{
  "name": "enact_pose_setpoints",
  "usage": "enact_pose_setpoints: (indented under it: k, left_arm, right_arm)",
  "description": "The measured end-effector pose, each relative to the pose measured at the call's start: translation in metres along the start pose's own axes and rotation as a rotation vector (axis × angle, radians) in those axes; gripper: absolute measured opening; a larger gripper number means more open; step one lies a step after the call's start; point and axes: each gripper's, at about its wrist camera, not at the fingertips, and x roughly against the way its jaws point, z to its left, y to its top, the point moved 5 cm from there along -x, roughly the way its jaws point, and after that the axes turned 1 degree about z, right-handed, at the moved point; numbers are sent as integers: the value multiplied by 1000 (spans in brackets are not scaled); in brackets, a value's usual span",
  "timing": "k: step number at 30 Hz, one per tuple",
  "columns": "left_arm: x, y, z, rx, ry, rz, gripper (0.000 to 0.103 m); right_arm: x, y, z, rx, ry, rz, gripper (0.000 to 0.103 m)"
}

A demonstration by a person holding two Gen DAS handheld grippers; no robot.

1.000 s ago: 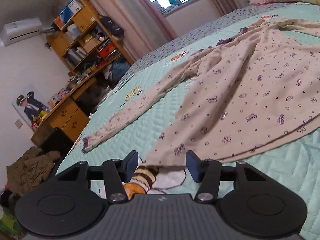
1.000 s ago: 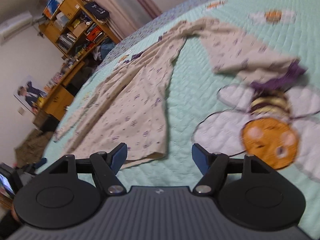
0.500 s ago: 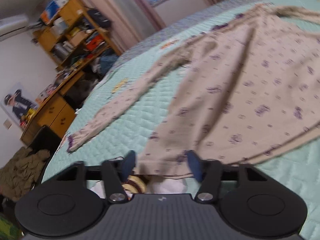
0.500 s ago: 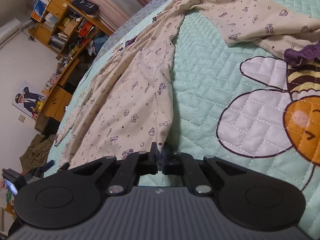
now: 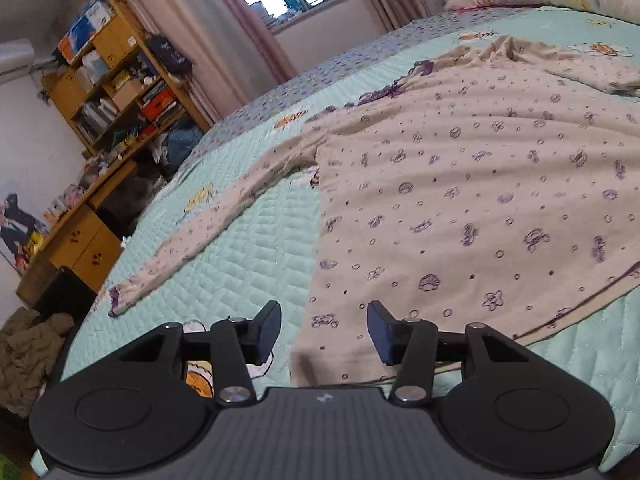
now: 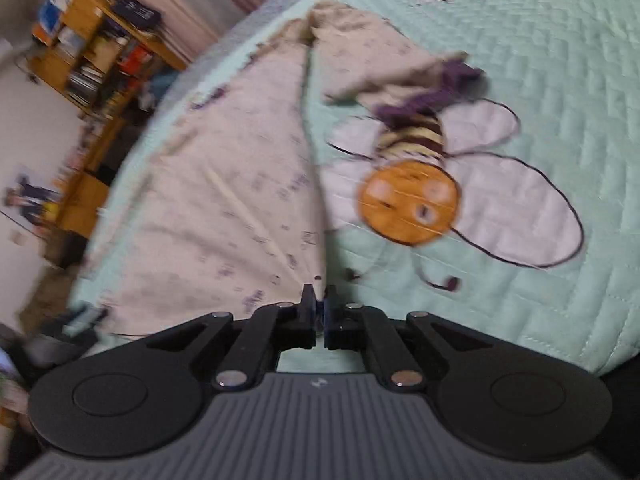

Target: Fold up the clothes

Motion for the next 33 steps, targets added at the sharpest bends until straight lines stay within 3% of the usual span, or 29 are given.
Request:
enact_pose_setpoints:
  k: [2,4,9,13,18,21,23,25,29,33]
  left_arm:
    - [2,2,0,-10,9,-4,56]
    - [4,3,2,-10,20,-7,56]
    - [10,5,11,53,28,-23,61]
    - [12,8,2,35,20,-34,67]
    - [9,12,-6,6,18,-36,71]
    - [5,14,-10,-6,18,-32,71]
    - [5,14,-13,-10,19,-33,72]
    - [6,13,-16,-18,17,-33,73]
    - [2,15,-15,-27,29,-25,73]
    - [-3,20,-13,-21,39,-17,73]
  right_arm:
    - [5,-1,2,-18,13,-30,12]
    - [17,7,6,0,7,-92,24]
    - [48,50,-15,-53,-32,-268,36]
    - [40,79,-56,-179,-71,-295,36]
    - [18,89,-70,-155,-120,-276,36]
    - [0,95,-75,-179,-104,-267,36]
    - [-11,101,-76,-195,-106,-287,34]
    - [-19,106,-77,-191,-113,-289,2]
    - [-15,123,-76,-123,-139,-316,1]
    - [47,189,-77,166,-374,-495,1]
